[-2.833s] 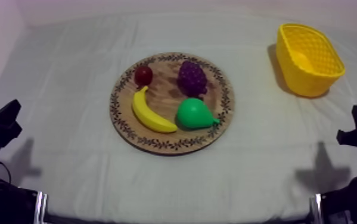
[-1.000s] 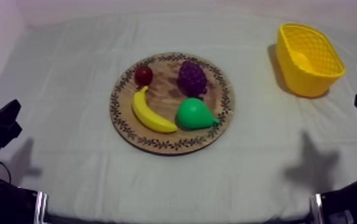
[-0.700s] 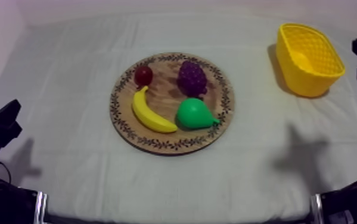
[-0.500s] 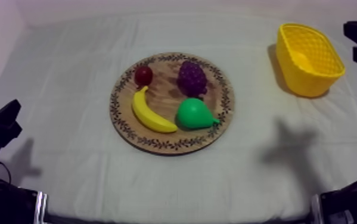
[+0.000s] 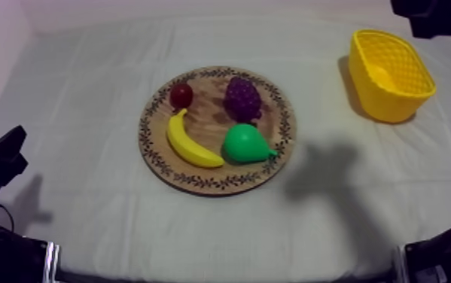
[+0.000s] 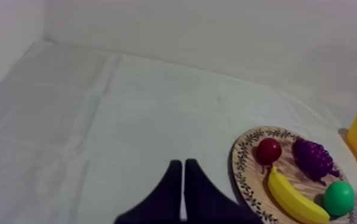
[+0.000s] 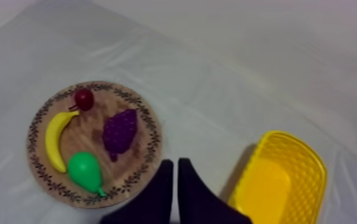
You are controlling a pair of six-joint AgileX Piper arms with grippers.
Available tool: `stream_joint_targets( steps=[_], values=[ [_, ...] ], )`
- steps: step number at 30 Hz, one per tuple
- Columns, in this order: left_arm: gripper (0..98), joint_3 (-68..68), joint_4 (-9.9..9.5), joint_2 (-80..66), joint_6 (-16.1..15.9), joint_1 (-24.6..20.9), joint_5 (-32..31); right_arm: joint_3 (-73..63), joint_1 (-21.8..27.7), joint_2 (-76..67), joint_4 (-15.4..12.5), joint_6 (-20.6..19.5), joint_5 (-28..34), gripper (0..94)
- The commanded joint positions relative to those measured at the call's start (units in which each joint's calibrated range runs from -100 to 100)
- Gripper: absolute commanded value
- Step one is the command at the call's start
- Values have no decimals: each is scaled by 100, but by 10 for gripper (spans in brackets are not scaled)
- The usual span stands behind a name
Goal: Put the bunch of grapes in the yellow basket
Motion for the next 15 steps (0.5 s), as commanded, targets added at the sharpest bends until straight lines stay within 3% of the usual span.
stream_joint_targets(
  steps=[1,15],
  values=[
    [1,-2,1,0,-2,-2,1,-433,-203,312,35,-116,165,6],
    [1,-2,1,0,1,-2,1,-2168,-654,2200,417,-855,1030,6]
  ],
)
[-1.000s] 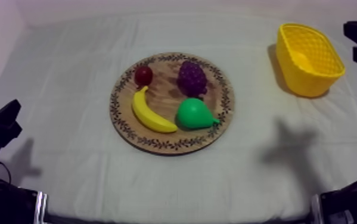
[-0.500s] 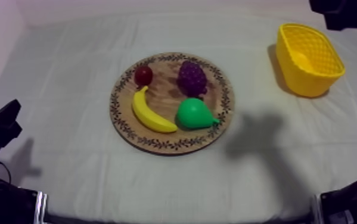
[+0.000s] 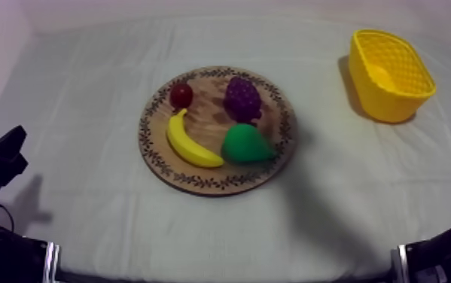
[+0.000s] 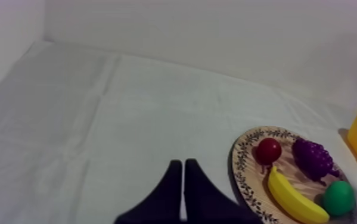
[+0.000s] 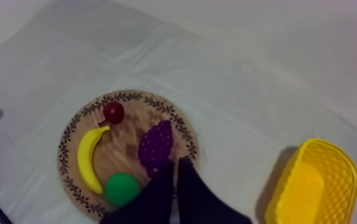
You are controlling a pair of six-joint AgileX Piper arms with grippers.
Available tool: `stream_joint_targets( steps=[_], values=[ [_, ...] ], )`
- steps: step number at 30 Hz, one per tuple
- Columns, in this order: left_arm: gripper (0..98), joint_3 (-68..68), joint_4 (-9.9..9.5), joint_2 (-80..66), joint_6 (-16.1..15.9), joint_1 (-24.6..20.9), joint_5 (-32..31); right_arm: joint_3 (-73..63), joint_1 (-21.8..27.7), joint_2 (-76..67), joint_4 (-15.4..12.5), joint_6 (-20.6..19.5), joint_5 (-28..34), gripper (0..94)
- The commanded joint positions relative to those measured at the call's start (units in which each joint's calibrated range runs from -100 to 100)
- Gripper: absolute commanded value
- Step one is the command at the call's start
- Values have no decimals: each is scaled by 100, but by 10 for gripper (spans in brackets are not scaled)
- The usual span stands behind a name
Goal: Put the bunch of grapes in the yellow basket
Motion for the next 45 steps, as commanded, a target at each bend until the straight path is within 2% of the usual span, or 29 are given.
stream_joint_targets(
  steps=[1,23,41,45],
  values=[
    [1,-2,1,0,1,-2,1,-270,-45,441,36,-118,127,6],
    [1,-2,1,0,1,-2,1,-2075,-153,2943,-26,-904,1144,6],
    [1,-2,1,0,1,-2,1,-3314,-6,4608,-307,-998,2169,10],
    [1,-2,1,0,-2,-2,1,-3461,24,4736,-412,-989,2337,76]
  ],
)
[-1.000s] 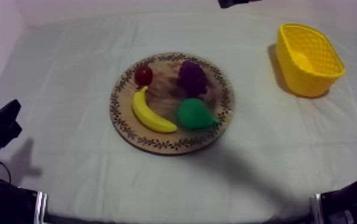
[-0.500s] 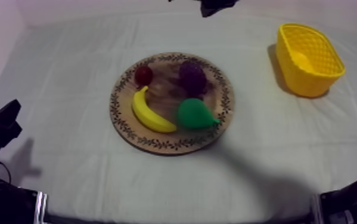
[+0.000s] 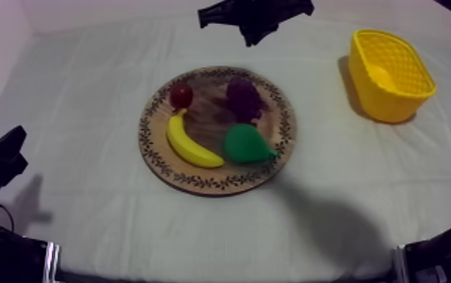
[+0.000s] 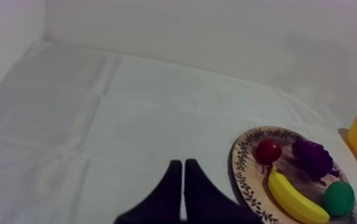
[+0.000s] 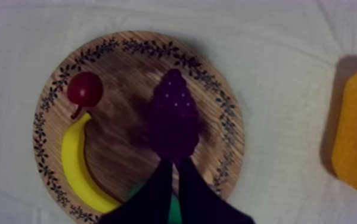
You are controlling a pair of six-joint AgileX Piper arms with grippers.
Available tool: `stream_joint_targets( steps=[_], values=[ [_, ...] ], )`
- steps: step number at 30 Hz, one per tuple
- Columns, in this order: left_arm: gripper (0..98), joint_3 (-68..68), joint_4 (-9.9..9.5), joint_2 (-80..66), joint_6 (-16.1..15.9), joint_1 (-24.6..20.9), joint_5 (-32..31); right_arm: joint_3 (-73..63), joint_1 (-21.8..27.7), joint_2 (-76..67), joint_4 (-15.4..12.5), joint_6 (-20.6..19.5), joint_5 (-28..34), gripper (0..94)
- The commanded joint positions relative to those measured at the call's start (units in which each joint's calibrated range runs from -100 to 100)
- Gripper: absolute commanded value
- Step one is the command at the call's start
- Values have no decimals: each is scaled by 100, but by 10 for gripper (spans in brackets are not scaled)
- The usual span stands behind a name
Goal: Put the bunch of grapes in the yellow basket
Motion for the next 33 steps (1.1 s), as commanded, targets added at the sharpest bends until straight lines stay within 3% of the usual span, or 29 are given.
stream_joint_targets(
  steps=[1,6,14,17,23,33],
  values=[
    [1,-2,1,0,-1,-2,1,-93,19,31,-37,23,97,98],
    [1,-2,1,0,-1,-2,1,-293,65,97,-122,26,209,220],
    [1,-2,1,0,1,-2,1,-197,120,121,-272,-62,153,567],
    [1,-2,1,0,1,-2,1,-140,143,116,-344,-37,55,652],
    [1,-2,1,0,1,-2,1,1,152,134,-415,-9,-187,703],
    [1,-2,1,0,1,-2,1,526,156,457,-575,129,-801,705]
  ],
)
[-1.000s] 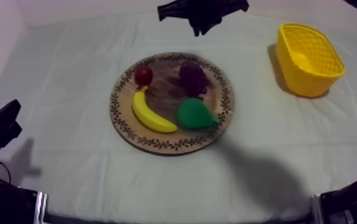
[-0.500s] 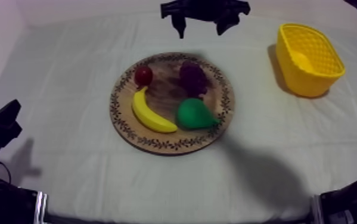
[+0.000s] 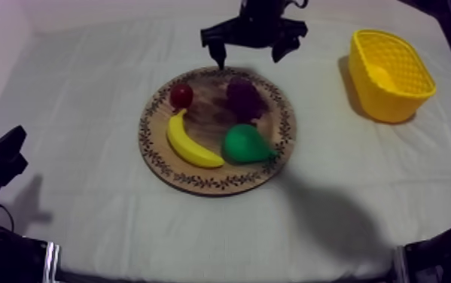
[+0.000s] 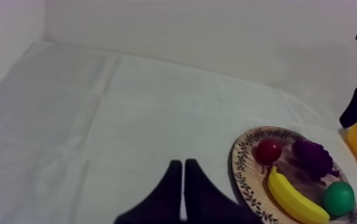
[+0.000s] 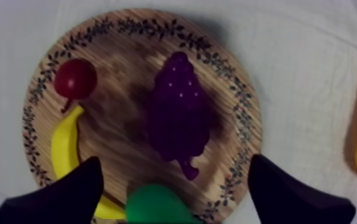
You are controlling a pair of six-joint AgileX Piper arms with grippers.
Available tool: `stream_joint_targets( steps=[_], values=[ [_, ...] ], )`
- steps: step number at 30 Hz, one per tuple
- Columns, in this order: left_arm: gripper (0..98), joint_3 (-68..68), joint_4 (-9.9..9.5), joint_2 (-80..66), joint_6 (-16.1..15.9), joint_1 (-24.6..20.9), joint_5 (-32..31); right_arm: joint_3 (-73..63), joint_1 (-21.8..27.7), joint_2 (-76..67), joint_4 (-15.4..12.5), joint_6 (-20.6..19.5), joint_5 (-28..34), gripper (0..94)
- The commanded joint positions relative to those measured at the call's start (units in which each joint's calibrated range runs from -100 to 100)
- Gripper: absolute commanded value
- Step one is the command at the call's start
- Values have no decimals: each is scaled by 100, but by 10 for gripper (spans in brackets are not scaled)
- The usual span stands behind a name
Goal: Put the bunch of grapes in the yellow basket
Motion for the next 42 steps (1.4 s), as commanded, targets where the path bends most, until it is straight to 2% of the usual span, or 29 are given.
stream_joint_targets(
  steps=[1,11,28,31,38,42],
  values=[
    [1,-2,1,0,1,-2,1,144,-2,88,-9,-19,-255,705],
    [1,-2,1,0,1,-2,1,469,41,696,67,-72,-1252,704],
    [1,-2,1,0,1,-2,1,134,46,1645,62,-239,-1759,678],
    [1,-2,1,0,1,-2,1,106,27,1765,74,-250,-1818,629],
    [1,-2,1,0,1,-2,1,-48,61,1828,195,-348,-1784,395],
    [1,-2,1,0,1,-2,1,-46,86,1700,299,-377,-1761,337]
  ],
)
